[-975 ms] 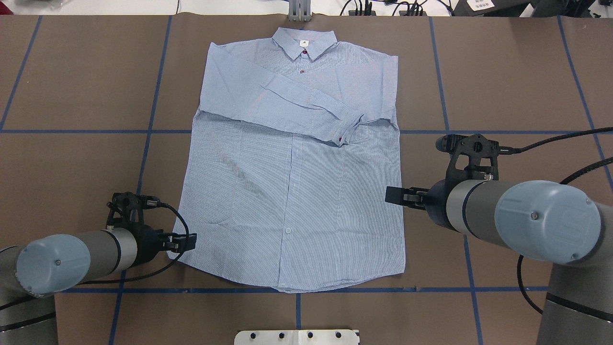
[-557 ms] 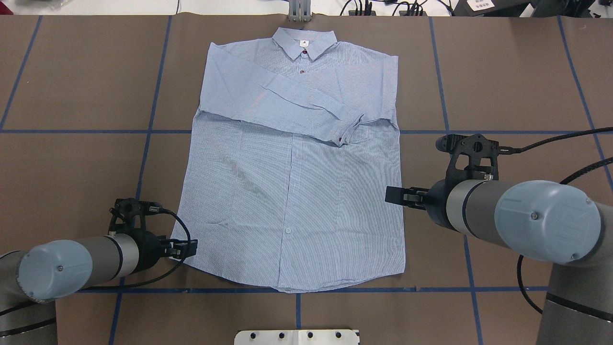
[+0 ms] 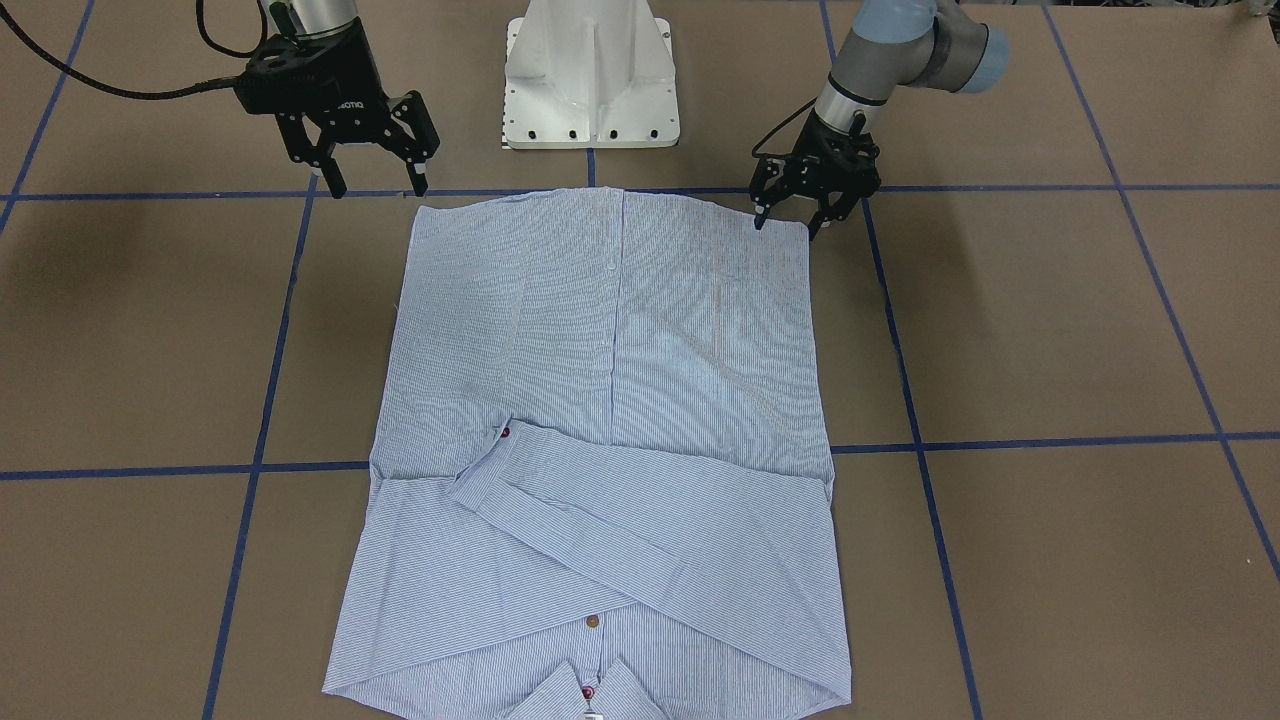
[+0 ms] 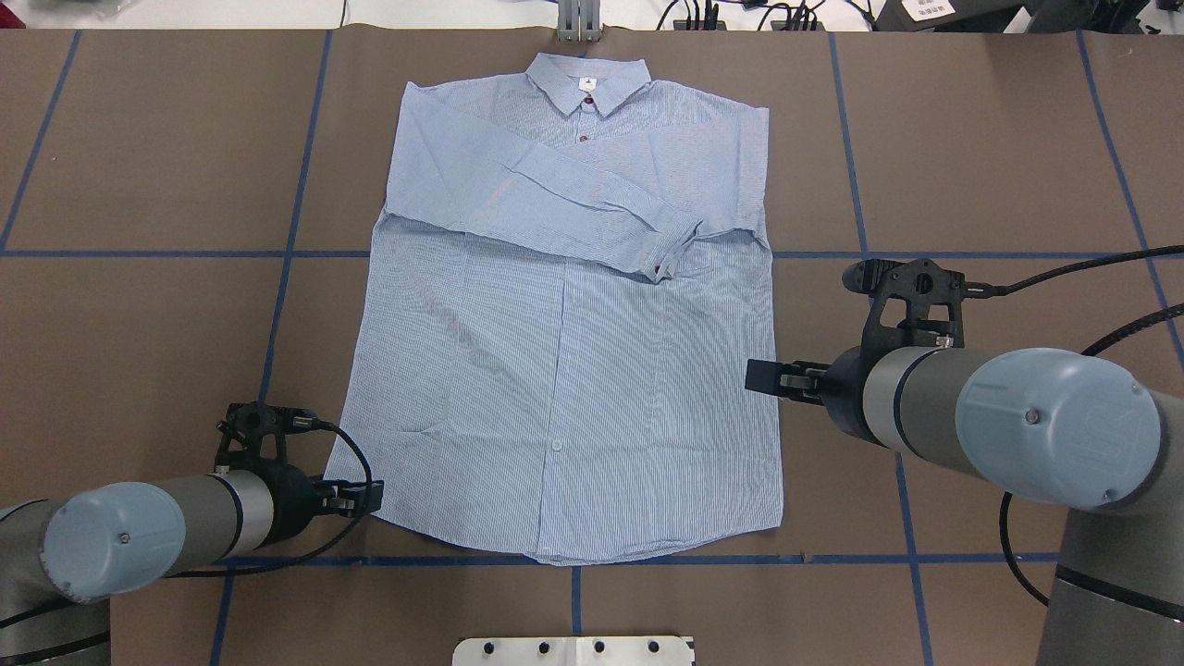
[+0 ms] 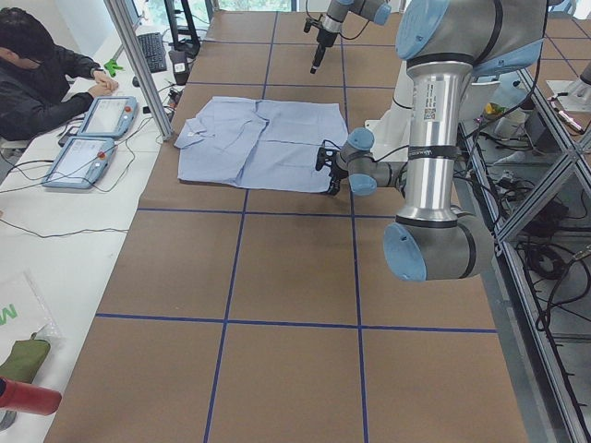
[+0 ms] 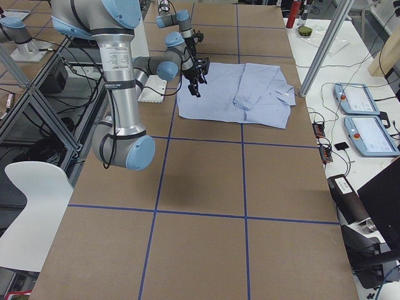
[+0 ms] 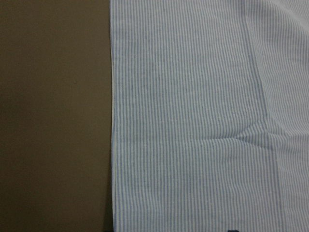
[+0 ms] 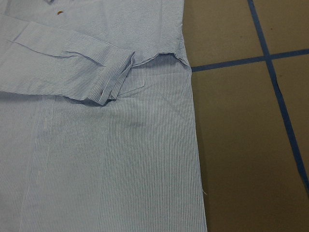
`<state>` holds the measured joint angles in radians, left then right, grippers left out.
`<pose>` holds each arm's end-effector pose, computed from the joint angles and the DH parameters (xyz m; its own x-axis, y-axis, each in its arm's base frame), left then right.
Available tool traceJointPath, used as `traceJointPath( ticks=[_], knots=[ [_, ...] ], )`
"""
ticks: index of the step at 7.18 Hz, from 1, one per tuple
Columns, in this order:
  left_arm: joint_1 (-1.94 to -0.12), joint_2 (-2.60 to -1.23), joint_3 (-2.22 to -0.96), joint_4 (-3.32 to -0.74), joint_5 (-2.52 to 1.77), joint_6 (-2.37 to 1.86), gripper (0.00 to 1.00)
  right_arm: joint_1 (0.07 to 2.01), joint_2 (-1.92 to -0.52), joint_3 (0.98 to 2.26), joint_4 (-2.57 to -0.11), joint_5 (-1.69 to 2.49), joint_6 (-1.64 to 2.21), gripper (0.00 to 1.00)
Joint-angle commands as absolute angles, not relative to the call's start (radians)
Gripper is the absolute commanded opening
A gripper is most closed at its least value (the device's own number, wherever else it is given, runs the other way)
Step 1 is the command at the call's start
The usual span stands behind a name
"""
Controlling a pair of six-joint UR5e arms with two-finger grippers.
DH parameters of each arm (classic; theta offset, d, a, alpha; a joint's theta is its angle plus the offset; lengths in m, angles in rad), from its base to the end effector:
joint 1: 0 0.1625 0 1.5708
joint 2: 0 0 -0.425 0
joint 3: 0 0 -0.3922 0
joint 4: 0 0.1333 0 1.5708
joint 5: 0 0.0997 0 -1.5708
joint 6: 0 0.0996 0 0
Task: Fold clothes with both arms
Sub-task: 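Grasp the near hem corners with the left and right grippers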
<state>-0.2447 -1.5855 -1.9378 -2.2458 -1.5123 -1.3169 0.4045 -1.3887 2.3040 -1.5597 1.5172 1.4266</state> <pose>0.4571 -0.2575 0.4034 0.5350 0.1249 -0.8356 0.1621 0.9555 0.2465 -0.3641 -0.3067 0.2496 0.6086 0.1045 0.7865 -0.3485 0.9257 0.1467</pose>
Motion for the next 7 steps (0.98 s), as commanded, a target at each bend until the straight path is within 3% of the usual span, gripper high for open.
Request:
traceJointPath(
  ticks=[1, 2, 5, 7],
  knots=[
    [-0.244, -1.585, -1.94, -2.246, -1.511, -1.327, 0.16, 0.403, -1.39, 2.304, -1.56, 1.519, 1.427, 1.0],
    [-0.245, -1.583, -1.94, -2.246, -1.511, -1.327, 0.0, 0.4, -1.391, 2.303, -1.559, 1.519, 1.427, 1.0],
    [-0.247, -1.58, -1.998, -2.246, -1.516, -1.327, 0.0, 0.338, -1.477, 2.303, -1.475, 1.487, 1.486, 1.0],
    [-0.247, -1.588, -2.013, -2.246, -1.516, -1.327, 0.0, 0.258, -1.656, 2.301, -1.246, 1.39, 1.547, 1.0]
  ],
)
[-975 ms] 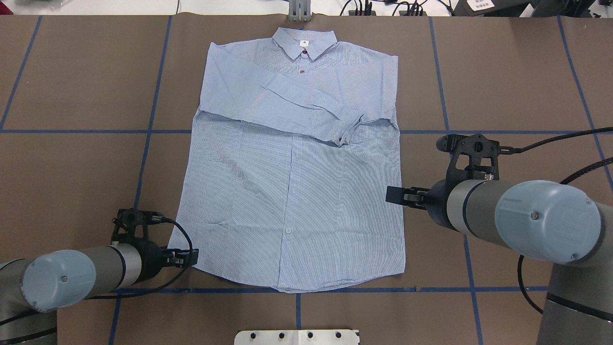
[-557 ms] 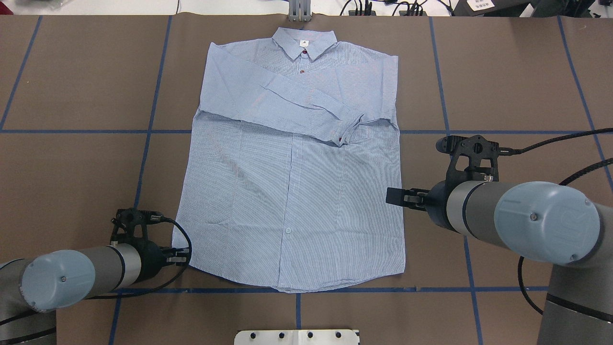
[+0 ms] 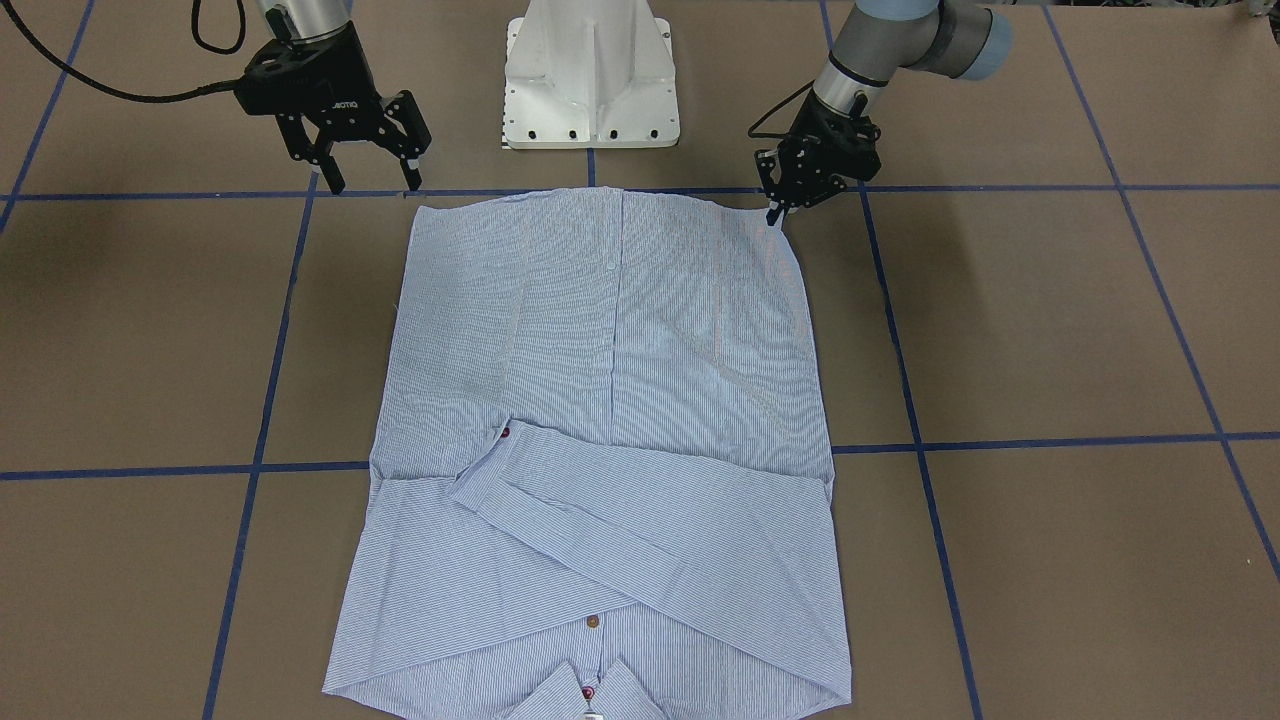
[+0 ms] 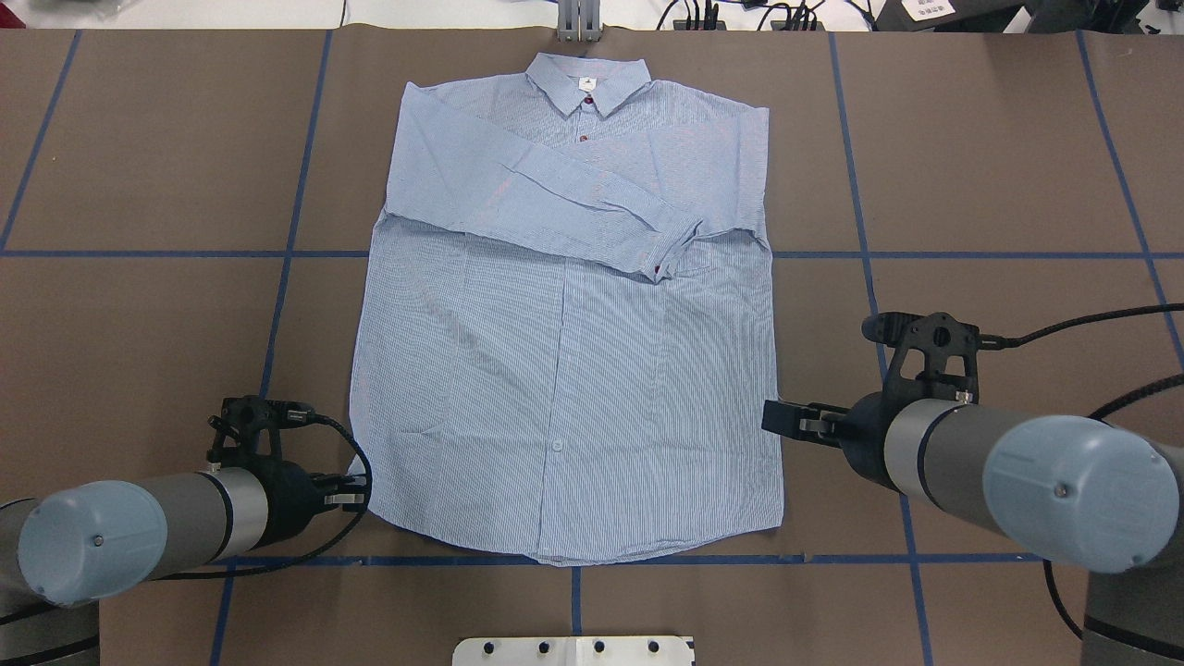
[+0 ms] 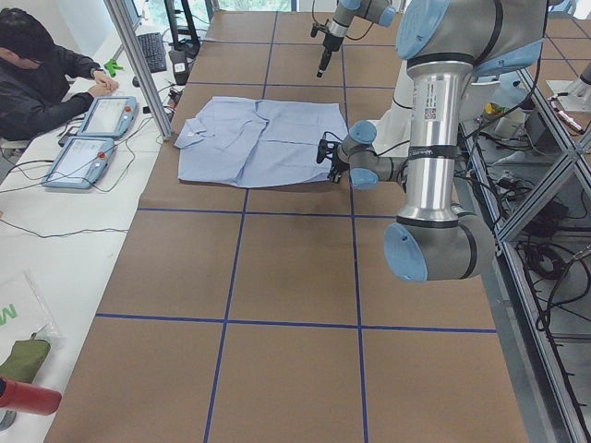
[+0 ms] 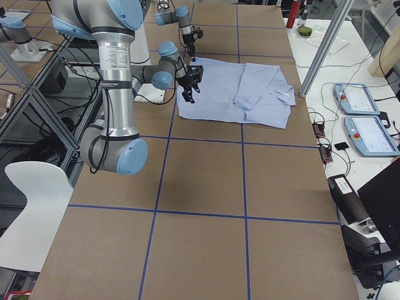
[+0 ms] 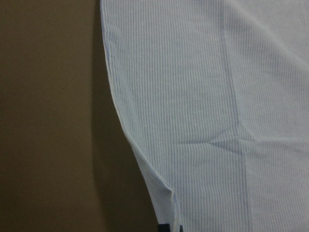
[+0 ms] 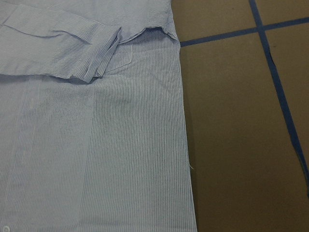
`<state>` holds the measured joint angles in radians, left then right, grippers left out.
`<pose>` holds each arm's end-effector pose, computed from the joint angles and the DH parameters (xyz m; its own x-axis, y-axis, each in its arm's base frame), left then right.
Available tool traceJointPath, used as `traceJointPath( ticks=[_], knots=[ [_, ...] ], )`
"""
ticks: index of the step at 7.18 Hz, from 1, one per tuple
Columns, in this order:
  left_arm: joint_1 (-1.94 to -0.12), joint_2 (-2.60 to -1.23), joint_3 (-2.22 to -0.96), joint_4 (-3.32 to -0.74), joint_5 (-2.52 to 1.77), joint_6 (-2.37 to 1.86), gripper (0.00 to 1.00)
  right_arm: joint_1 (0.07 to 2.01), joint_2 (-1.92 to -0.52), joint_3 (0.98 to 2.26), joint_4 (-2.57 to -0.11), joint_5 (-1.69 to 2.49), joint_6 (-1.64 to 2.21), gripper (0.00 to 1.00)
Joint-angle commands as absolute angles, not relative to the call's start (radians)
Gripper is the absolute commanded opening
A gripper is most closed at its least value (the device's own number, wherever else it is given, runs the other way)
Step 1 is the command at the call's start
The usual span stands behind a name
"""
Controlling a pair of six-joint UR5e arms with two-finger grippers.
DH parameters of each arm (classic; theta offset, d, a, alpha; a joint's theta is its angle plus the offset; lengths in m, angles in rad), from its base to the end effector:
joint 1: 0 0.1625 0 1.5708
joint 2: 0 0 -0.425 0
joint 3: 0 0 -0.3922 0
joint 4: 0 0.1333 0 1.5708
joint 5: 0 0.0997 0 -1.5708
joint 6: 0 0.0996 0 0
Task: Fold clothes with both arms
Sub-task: 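Grasp the near hem corners with the left and right grippers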
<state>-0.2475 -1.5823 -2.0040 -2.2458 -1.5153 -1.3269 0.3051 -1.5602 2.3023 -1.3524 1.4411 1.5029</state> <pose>0.4429 -0.2551 0.3724 0.4809 0.1272 -0.8675 0.1823 0.9533 0.2408 -0.3678 -0.2691 0.2973 0.5725 0.1097 0.8126 -0.3609 0.9235 0.1296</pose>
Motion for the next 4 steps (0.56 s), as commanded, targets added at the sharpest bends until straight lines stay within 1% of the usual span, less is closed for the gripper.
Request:
traceJointPath(
  ticks=[1, 2, 4],
  knots=[
    [-0.247, -1.591, -2.014, -2.246, -1.514, -1.325, 0.0, 0.209, -1.672, 2.29, -1.253, 1.314, 1.61, 1.0],
    [-0.247, -1.595, -2.014, -2.247, -1.513, -1.325, 0.0, 0.171, -1.68, 2.258, -1.253, 1.271, 1.693, 0.99],
    [-0.247, -1.595, -2.014, -2.253, -1.511, -1.318, 0.0, 0.06, -1.677, 2.244, -1.255, 1.151, 1.83, 0.94]
  ],
)
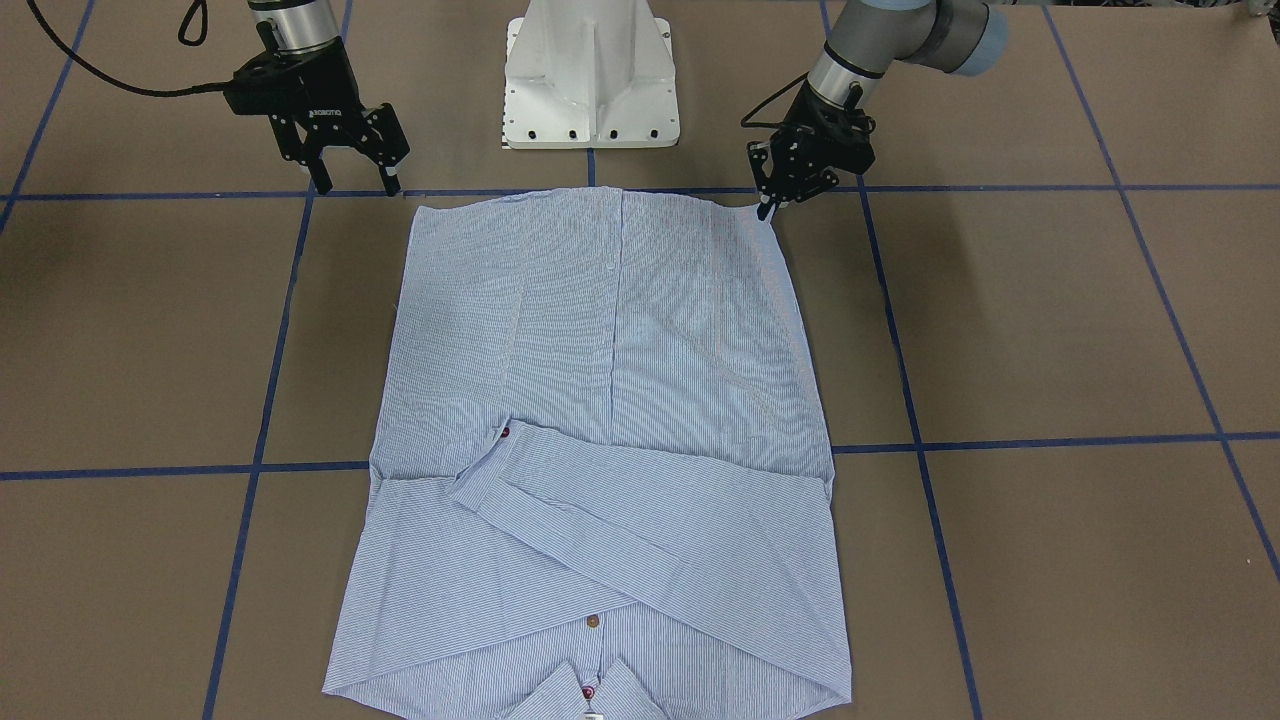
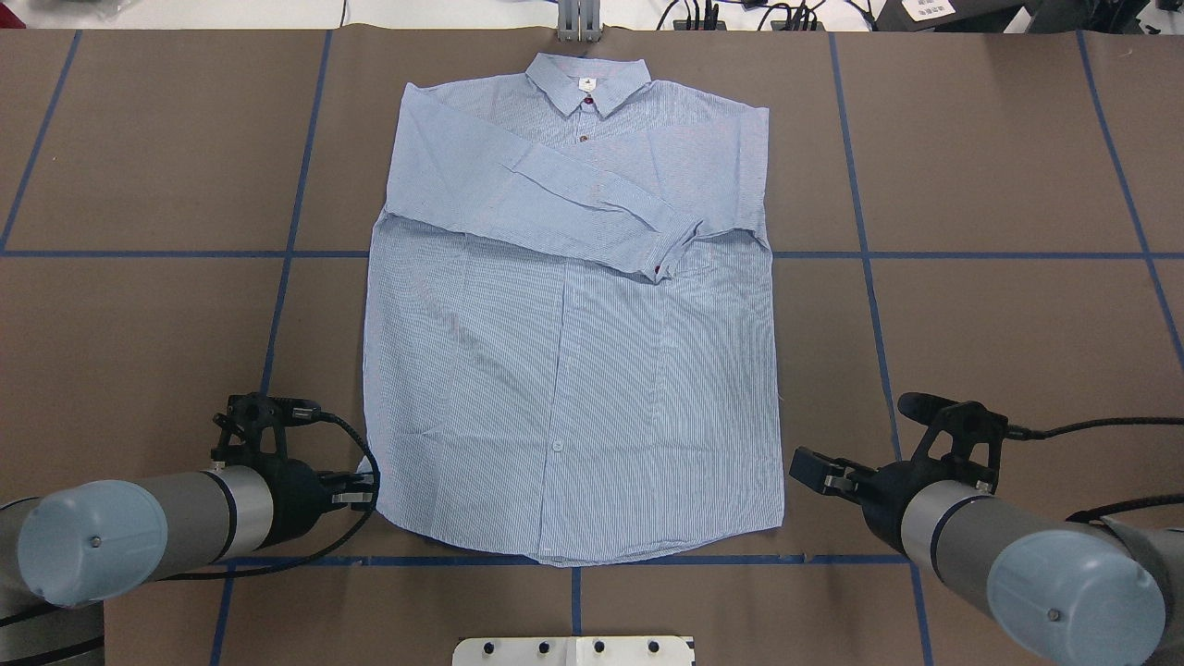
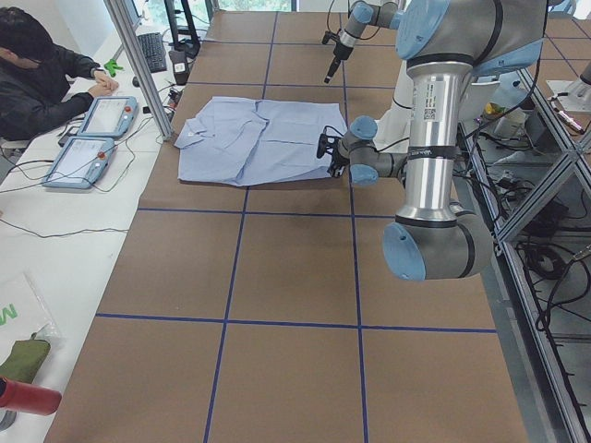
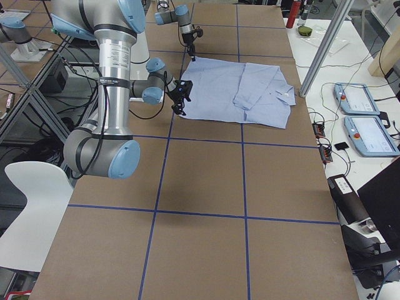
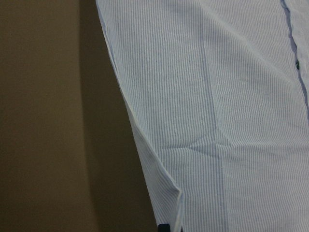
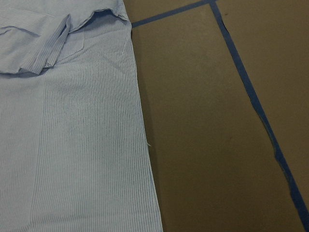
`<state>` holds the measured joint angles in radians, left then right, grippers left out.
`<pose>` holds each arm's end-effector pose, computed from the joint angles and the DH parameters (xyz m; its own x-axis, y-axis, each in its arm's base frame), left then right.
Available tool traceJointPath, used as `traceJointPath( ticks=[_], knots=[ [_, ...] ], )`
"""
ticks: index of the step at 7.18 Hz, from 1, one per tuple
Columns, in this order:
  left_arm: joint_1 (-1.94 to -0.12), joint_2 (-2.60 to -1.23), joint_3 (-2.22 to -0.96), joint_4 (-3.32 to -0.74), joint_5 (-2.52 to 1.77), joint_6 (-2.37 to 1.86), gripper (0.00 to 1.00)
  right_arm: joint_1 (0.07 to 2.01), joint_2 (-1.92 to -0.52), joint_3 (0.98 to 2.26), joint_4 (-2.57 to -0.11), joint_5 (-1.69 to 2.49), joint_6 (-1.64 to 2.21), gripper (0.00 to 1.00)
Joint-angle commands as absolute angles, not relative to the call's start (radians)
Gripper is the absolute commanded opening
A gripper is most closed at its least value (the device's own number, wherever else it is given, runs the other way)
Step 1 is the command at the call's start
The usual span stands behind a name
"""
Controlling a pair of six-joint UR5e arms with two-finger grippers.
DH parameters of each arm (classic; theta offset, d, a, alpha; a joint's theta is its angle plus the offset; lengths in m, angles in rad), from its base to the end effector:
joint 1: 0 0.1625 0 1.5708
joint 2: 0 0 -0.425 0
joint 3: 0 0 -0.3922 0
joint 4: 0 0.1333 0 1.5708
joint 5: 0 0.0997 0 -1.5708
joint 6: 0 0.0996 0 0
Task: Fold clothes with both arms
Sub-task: 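Grasp the near hem corners with the left and right grippers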
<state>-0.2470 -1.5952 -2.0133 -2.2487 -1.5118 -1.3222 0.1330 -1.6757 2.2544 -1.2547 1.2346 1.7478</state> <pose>0.4434 -0.2553 0.3611 0.4612 0.1370 -0.8766 0.1884 0.9503 0.2477 -0.3938 -0.2203 0.3517 0.5435 0.2404 0.8042 -0.4835 0.8729 0.0658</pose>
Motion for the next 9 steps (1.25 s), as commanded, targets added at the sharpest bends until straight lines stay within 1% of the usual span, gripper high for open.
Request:
traceJointPath(
  ticks=[1, 2, 3, 4, 5, 8, 9],
  knots=[
    [-0.247, -1.598, -2.013, -2.253, -1.509, -1.318, 0.0, 0.031, -1.671, 2.234, -1.256, 1.125, 1.863, 0.82],
    [-0.247, -1.598, -2.019, -2.253, -1.506, -1.318, 0.0, 0.008, -1.666, 2.218, -1.256, 1.082, 1.885, 0.7],
    [-0.253, -1.586, -2.028, -2.255, -1.506, -1.318, 0.0, -0.004, -1.661, 2.195, -1.256, 1.06, 1.887, 0.66],
    [-0.255, -1.588, -2.031, -2.255, -1.505, -1.318, 0.0, -0.006, -1.639, 2.168, -1.256, 1.057, 1.885, 0.64],
    [-0.255, -1.588, -2.036, -2.255, -1.505, -1.318, 0.0, -0.008, -1.578, 2.125, -1.256, 1.054, 1.885, 0.61],
    [-0.258, -1.586, -2.037, -2.255, -1.503, -1.316, 0.0, -0.017, -1.565, 2.085, -1.256, 1.04, 1.887, 0.61],
    [-0.258, -1.585, -2.042, -2.255, -1.491, -1.316, 0.0, -0.021, -1.559, 2.08, -1.258, 1.04, 1.885, 0.59]
  ],
)
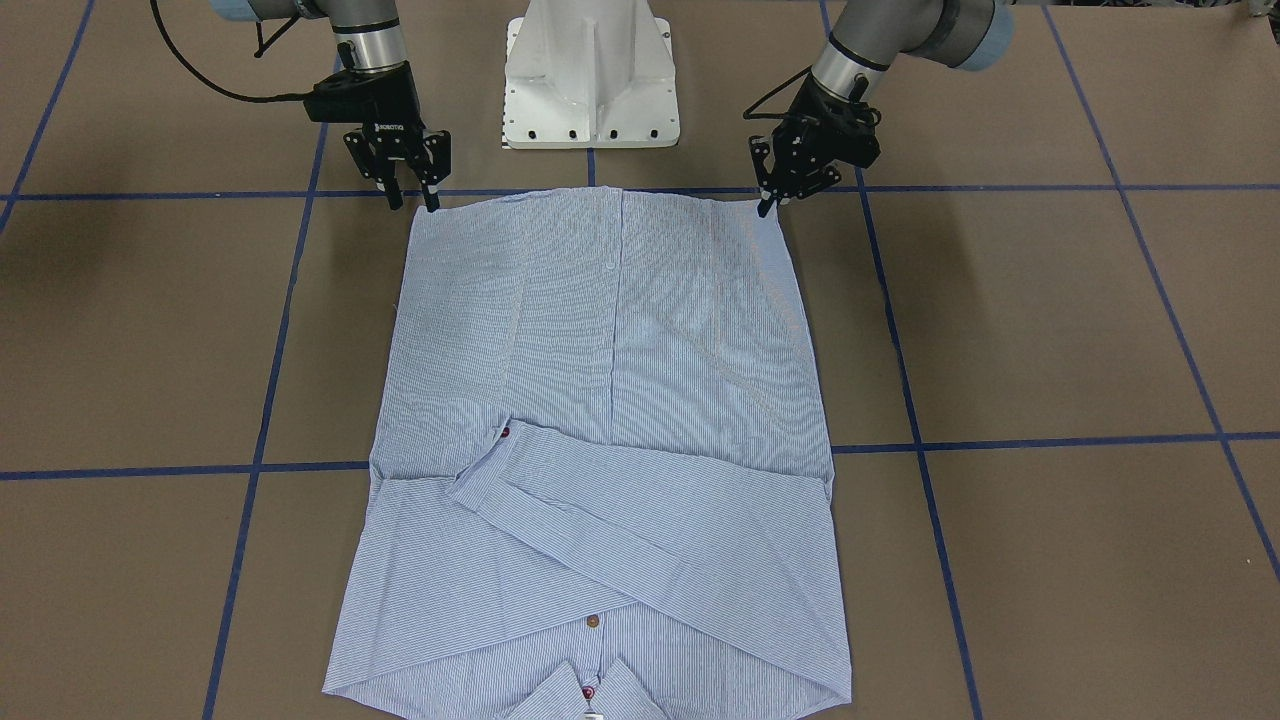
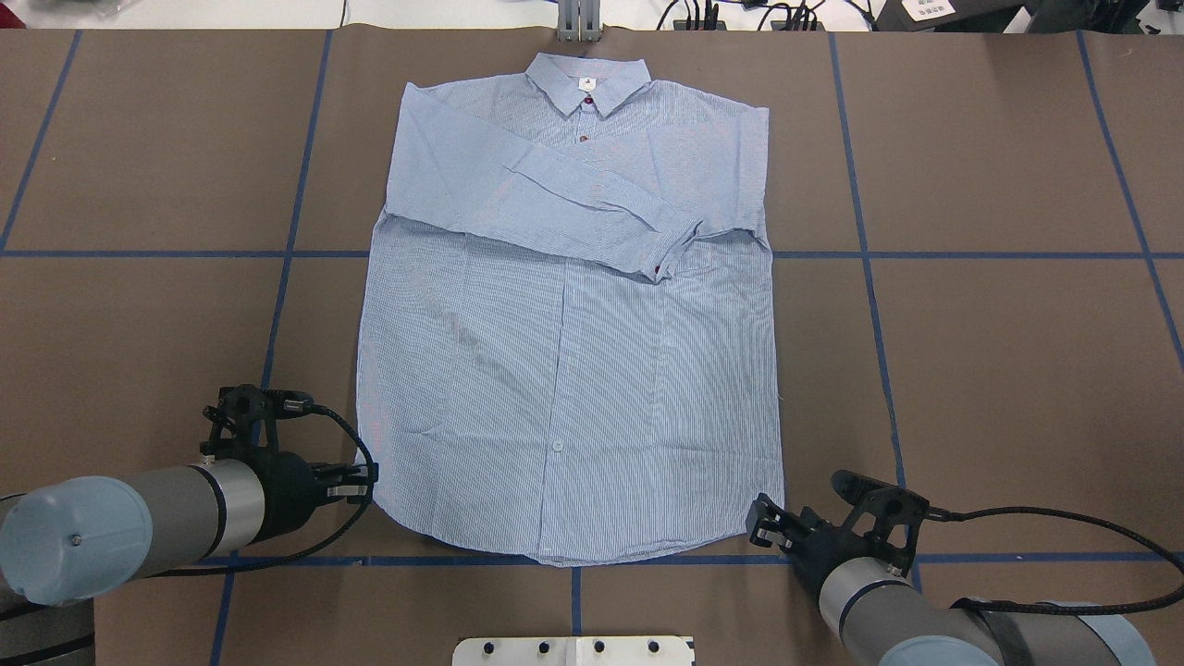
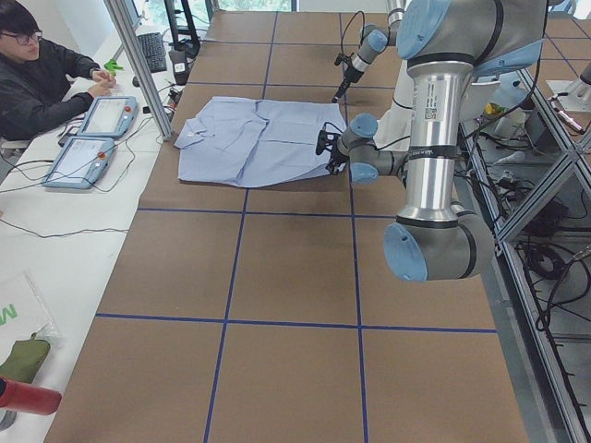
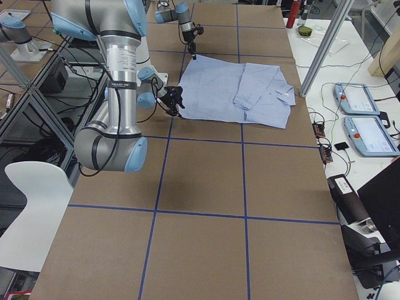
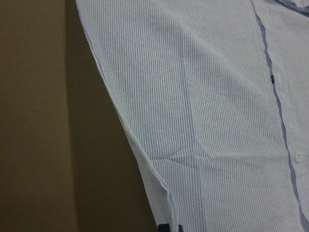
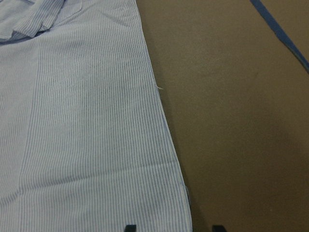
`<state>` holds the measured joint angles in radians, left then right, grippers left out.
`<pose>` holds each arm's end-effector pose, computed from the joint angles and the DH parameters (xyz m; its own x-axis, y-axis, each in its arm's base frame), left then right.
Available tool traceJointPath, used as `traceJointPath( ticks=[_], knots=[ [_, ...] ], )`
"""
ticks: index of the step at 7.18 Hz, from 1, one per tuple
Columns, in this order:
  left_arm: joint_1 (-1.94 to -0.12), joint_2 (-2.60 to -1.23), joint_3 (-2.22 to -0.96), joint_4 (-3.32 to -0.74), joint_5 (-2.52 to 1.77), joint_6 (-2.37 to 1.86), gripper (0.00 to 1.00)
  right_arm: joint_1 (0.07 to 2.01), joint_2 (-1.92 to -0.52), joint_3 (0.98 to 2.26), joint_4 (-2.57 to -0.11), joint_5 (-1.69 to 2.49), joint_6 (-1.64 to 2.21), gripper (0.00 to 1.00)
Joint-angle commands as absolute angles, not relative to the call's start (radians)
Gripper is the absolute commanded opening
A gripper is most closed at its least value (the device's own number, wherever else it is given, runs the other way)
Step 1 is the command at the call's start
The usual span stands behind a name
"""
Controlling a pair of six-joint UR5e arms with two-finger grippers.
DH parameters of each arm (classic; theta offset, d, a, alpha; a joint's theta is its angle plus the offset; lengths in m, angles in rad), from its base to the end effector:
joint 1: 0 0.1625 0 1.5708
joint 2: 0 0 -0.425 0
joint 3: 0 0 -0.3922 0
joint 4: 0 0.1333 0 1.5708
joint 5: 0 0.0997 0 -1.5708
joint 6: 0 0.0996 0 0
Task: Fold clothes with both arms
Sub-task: 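Grasp the near hem corners with the left and right grippers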
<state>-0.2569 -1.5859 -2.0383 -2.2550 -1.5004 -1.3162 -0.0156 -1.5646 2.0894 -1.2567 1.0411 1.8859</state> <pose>0.4328 -0.2588 0.3528 0.4475 0.1422 -0.8829 0.2101 0.9429 0.2583 -0.4754 -0.1762 0.3743 0.5230 0.2593 0.8119 -0.5516 0.8292 0.0905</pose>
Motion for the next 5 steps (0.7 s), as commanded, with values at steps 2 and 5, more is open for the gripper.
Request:
traceJointPath(
  ticks=[2, 5],
  knots=[
    [-0.258, -1.583, -2.049, -2.255, -1.491, -1.316, 0.0, -0.025, -1.545, 2.057, -1.258, 1.035, 1.885, 0.53],
    [-0.258, -1.585, -2.049, -2.253, -1.491, -1.315, 0.0, -0.026, -1.542, 2.045, -1.258, 1.035, 1.881, 0.39]
  ],
)
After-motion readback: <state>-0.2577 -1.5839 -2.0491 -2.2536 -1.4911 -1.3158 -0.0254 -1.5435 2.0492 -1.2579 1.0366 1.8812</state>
